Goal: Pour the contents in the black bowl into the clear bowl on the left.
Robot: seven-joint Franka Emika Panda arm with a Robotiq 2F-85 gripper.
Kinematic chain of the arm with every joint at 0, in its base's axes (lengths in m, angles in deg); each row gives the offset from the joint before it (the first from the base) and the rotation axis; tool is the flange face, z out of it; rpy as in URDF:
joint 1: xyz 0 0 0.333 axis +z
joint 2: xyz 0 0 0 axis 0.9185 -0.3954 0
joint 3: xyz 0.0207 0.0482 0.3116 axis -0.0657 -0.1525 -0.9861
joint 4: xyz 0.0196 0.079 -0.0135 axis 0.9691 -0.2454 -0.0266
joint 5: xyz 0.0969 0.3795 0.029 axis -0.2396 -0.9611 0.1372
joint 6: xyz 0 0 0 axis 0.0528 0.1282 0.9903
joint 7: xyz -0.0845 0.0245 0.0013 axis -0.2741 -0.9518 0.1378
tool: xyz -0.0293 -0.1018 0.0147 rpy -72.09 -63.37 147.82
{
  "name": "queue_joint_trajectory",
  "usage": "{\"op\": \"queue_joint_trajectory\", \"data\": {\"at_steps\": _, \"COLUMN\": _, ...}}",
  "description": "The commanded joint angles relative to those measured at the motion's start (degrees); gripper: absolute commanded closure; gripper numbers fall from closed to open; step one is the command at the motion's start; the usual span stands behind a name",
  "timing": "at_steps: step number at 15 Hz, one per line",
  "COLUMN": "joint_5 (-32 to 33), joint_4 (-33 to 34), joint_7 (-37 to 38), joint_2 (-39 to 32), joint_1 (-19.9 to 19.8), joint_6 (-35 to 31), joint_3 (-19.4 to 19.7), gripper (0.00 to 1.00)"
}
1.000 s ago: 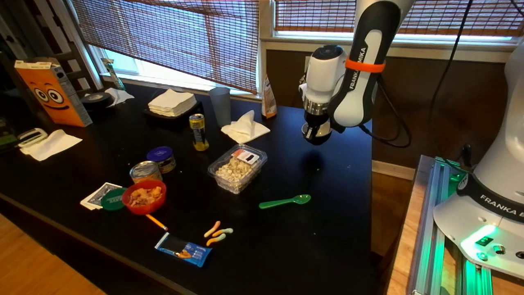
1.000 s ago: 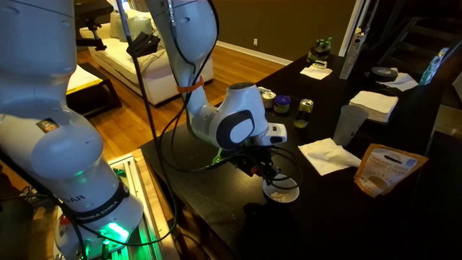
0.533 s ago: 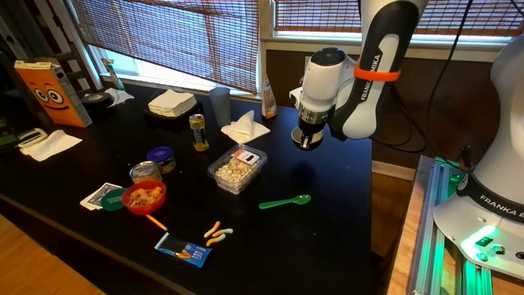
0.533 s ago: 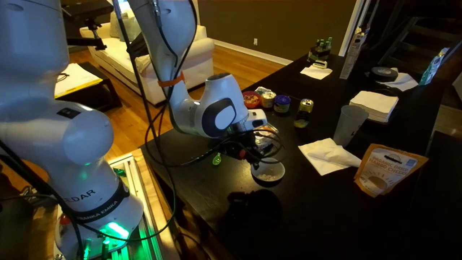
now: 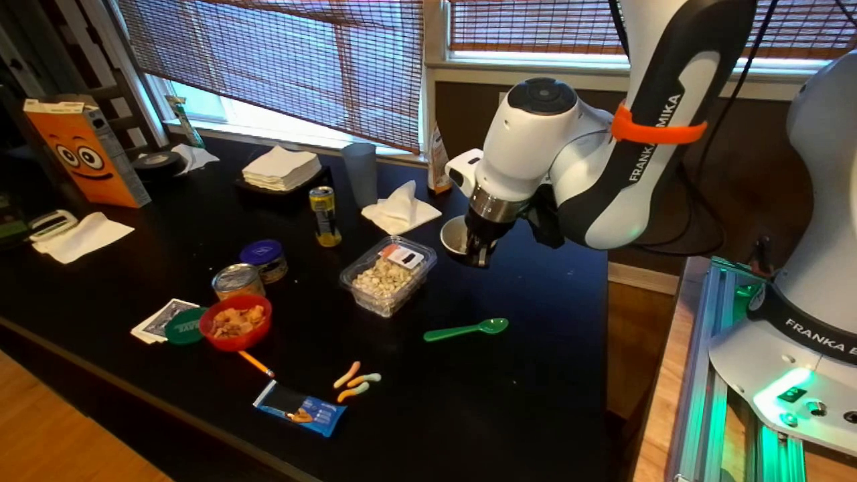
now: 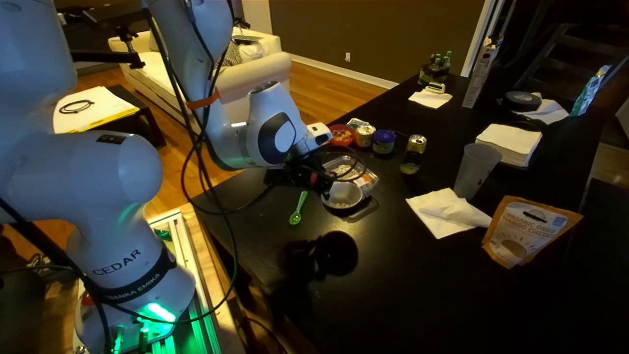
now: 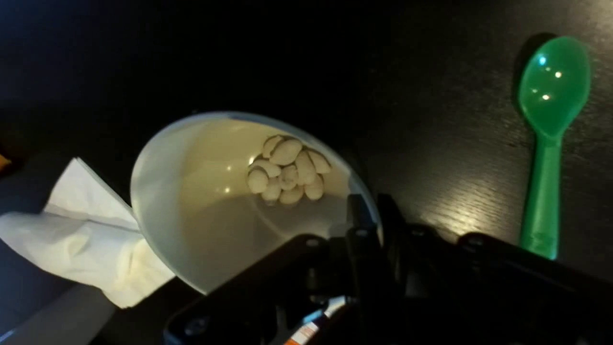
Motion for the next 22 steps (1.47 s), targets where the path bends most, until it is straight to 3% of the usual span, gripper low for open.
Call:
{"op": "queue_joint_trajectory", "data": {"at_steps": 1, "joint_5": 2.1, "joint_4": 0.0, "joint_7": -1.3, "joint_2": 2.5, "joint_1": 6.7, "joint_6": 1.1, "joint_3": 3.0, "gripper": 0.98}}
{"op": "queue_joint_trajectory", "data": {"at_steps": 5, "joint_5": 1.7, "joint_4": 0.0, "joint_7": -2.5, "joint_2": 4.4, "joint_1": 12.7, "joint_6": 1.9, "joint_3": 5.7, "gripper": 0.98}}
{"op": "queue_joint_trajectory", "data": {"at_steps": 9, "joint_5": 2.0, "joint_4": 1.4, "joint_7": -3.9, "joint_2": 7.0, "joint_1": 14.2, "joint_6": 5.1, "joint_3": 6.5, "gripper": 0.98}}
{"op": "queue_joint_trajectory", "data": {"at_steps": 14, "joint_5": 1.4, "joint_4": 4.1, "joint_7": -10.8, "joint_2": 14.7, "joint_1": 8.8, "joint_6": 14.5, "joint_3": 0.9, "gripper": 0.98}}
{"op": "queue_joint_trajectory", "data": {"at_steps": 19, "joint_5": -6.3, "joint_4": 5.3, "joint_7": -21.1, "joint_2": 18.8, "joint_1": 2.3, "joint_6": 18.9, "joint_3": -6.9, "gripper": 0.98}}
{"op": "queue_joint_trajectory", "data": {"at_steps": 20, "joint_5": -3.9, "joint_4": 5.6, "joint_7": -19.9, "joint_2": 20.6, "joint_1": -6.3, "joint_6": 19.6, "joint_3": -14.9, "gripper": 0.98}}
{"op": "queue_joint_trajectory", "data": {"at_steps": 21, "joint_5": -11.6, "joint_4": 4.9, "joint_7": -26.2, "joint_2": 20.0, "joint_1": -1.7, "joint_6": 18.7, "joint_3": -11.4, "gripper": 0.98}}
{"op": "queue_joint_trajectory", "data": {"at_steps": 22, "joint_5": -15.0, "joint_4": 4.9, "joint_7": -28.6, "joint_2": 20.5, "joint_1": -4.1, "joint_6": 19.0, "joint_3": -14.1, "gripper": 0.98}}
